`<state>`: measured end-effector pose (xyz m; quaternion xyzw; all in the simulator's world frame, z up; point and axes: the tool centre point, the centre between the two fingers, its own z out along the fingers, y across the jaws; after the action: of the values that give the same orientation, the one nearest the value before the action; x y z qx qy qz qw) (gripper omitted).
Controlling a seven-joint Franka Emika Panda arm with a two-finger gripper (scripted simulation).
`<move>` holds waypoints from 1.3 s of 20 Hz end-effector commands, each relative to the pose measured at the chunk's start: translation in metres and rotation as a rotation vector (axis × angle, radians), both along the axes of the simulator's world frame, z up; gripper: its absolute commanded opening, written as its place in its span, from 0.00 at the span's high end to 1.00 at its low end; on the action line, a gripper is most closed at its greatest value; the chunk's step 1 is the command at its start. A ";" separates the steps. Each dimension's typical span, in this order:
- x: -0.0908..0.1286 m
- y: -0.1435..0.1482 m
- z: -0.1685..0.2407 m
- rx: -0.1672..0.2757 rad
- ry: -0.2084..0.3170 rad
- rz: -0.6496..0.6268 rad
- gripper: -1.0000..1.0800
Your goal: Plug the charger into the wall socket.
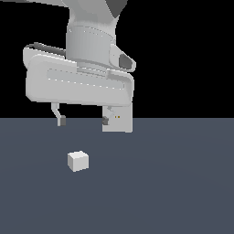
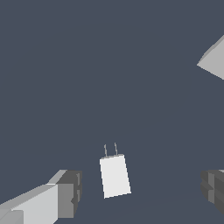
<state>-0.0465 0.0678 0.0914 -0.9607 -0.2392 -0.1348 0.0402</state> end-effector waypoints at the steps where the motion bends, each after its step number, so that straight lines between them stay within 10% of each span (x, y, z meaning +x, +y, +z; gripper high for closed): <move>1: -0.004 0.003 -0.006 0.009 -0.023 0.040 0.04; 26: -0.017 0.011 -0.046 0.039 -0.084 0.167 0.04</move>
<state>-0.0628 0.0788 0.0512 -0.9300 -0.3168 -0.1764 0.0597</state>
